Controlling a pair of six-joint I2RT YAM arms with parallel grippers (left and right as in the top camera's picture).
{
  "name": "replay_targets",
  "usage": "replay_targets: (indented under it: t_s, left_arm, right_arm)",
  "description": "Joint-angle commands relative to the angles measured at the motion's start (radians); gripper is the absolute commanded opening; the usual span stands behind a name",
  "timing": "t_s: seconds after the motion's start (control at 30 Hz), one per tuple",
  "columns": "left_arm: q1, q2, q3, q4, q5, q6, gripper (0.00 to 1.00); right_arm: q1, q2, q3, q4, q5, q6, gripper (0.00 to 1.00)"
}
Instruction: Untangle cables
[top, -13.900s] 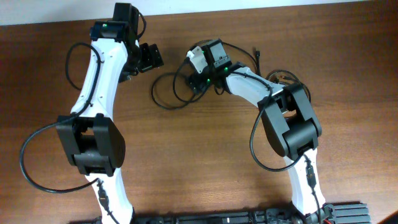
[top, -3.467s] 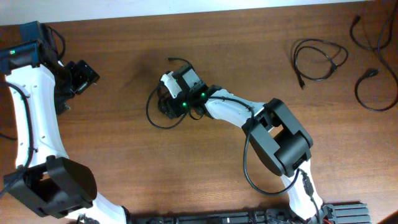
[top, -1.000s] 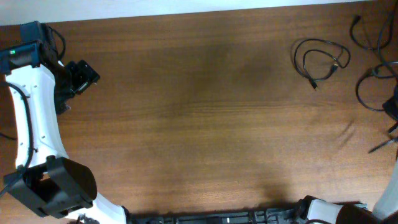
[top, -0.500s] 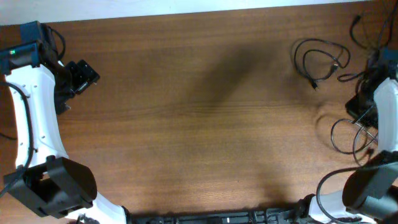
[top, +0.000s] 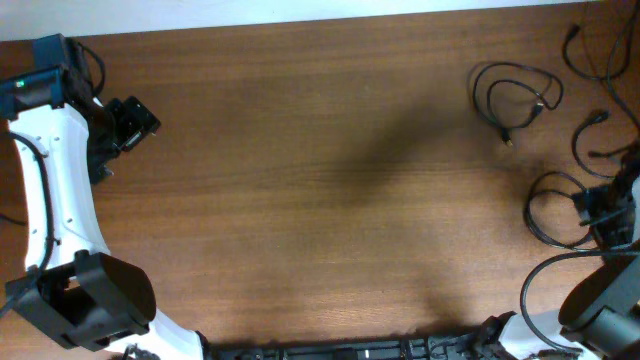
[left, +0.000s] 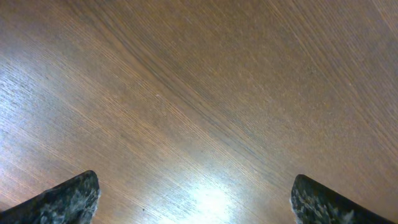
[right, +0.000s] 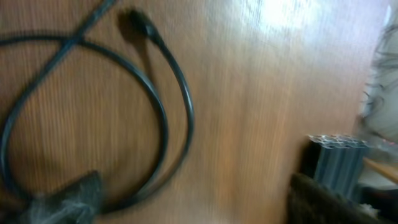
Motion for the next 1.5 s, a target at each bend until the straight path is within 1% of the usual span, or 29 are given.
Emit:
replay_targets:
  t_s: [0.0,0.03,0.1,0.13,0.17,0.2,0.23,0.27,0.3,0.33,0.43,0.53,0.57,0.6,0.63,0.7,0.77,0.8,0.83,0.87,0.9,0.93,1.0,1.13,1.2,1.47]
  left_arm:
    - [0.003,-0.031,0.01,-0.001,0.004,-0.013,0.99]
    - [0.003,-0.031,0.01,-0.001,0.004,-0.013,0.99]
    - [0.003,-0.031,0.01,-0.001,0.004,-0.013,0.99]
    - [0.003,-0.031,0.01,-0.001,0.004,-0.013,0.99]
    - [0.003,-0.031,0.01,-0.001,0.004,-0.013,0.99]
    - [0.003,-0.031,0.01,-0.001,0.004,-0.013,0.99]
    - [0.003,-0.031,0.01,-0.001,0.004,-0.013,0.99]
    - [0.003,-0.031,0.01,-0.001,0.004,-0.013,0.99]
    - [0.003,-0.031,0.01,-0.001,0.004,-0.013,0.99]
    - [0.003,-0.031,0.01,-0.001,0.004,-0.013,0.99]
    - [0.003,-0.031,0.01,-0.001,0.004,-0.013,0.99]
    - [0.003,-0.031,0.01,-0.001,0.004,-0.013,0.99]
    - [0.003,-0.031,0.01,-0.001,0.004,-0.013,0.99]
    - [0.003,-0.031,0.01,-0.001,0.004,-0.013,0.99]
    - [0.003,-0.031,0.01,-0.001,0.004,-0.013,0.99]
    - [0.003,-0.031,0.01,-0.001,0.004,-0.013,0.99]
    - [0.003,-0.031,0.01,-0.001,0.004,-0.013,0.99]
    - [0.003,-0.031,0.01,-0.001,0.004,-0.013,0.99]
    - [0.003,-0.031,0.01,-0.001,0.004,-0.013,0.99]
    - [0.003,-0.031,0.01,-0.001,0.004,-0.013,0.99]
    - [0.003,-0.031,0.01,-0.001,0.004,-0.013,0.99]
    - [0.003,-0.031,0.01,-0.001,0.004,-0.013,0.99]
    - [0.003,-0.031,0.01,-0.001,0.004,-0.013,0.99]
    - [0.003,-0.031,0.01,-0.001,0.004,-0.013,0.99]
    - [0.003,-0.031,0.01,-0.001,0.004,-0.013,0.99]
    - [0.003,-0.031,0.01,-0.001,0.004,-0.013,0.99]
  right_arm:
    - [-0.018,0.003,-0.158,0.125,-0.043,0.02,0.82]
    - [-0.017,0.003,-0.232,0.22,-0.058,0.02,0.81]
    - [-0.017,0.003,-0.319,0.333,-0.057,0.02,0.6]
    - [-0.017,0.003,-0.357,0.386,-0.057,0.019,0.53]
    - [-0.017,0.003,-0.395,0.438,-0.058,0.019,0.38]
    - [-0.017,0.003,-0.433,0.492,-0.058,0.003,0.15]
    - [-0.017,0.003,-0.446,0.518,-0.058,-0.035,0.06]
    - [-0.017,0.003,-0.455,0.547,-0.07,-0.101,0.04]
    - [-0.017,0.003,-0.457,0.588,-0.113,-0.223,0.04]
    - [-0.017,0.003,-0.457,0.613,-0.151,-0.304,0.04]
    - [-0.017,0.003,-0.457,0.636,-0.187,-0.314,0.04]
    - [-0.017,0.003,-0.457,0.686,-0.267,-0.314,0.04]
    - [-0.017,0.003,-0.457,0.696,-0.267,-0.314,0.06]
    - [-0.017,0.003,-0.457,0.698,-0.267,-0.314,0.24]
    - [-0.017,0.003,-0.457,0.69,-0.267,-0.314,0.99]
    - [-0.017,-0.023,-0.441,0.627,-0.282,-0.314,0.99]
    - [-0.017,-0.119,-0.416,0.563,-0.286,-0.315,0.99]
    - [-0.017,-0.232,-0.396,0.504,-0.3,-0.315,0.99]
    - [-0.017,-0.359,-0.384,0.436,-0.36,-0.315,0.99]
    - [-0.011,-0.464,-0.385,0.396,-0.443,-0.317,0.99]
    - [0.016,-0.581,-0.385,0.364,-0.555,-0.361,0.99]
    - [0.096,-0.734,-0.385,0.351,-0.681,-0.415,0.99]
    - [0.225,-0.921,-0.383,0.382,-0.771,-0.415,0.99]
    - [0.434,-1.192,-0.383,0.46,-0.817,-0.411,0.99]
    - [0.474,-1.234,-0.384,0.458,-0.816,-0.412,0.99]
    - [0.474,-1.233,-0.385,0.427,-0.812,-0.412,0.99]
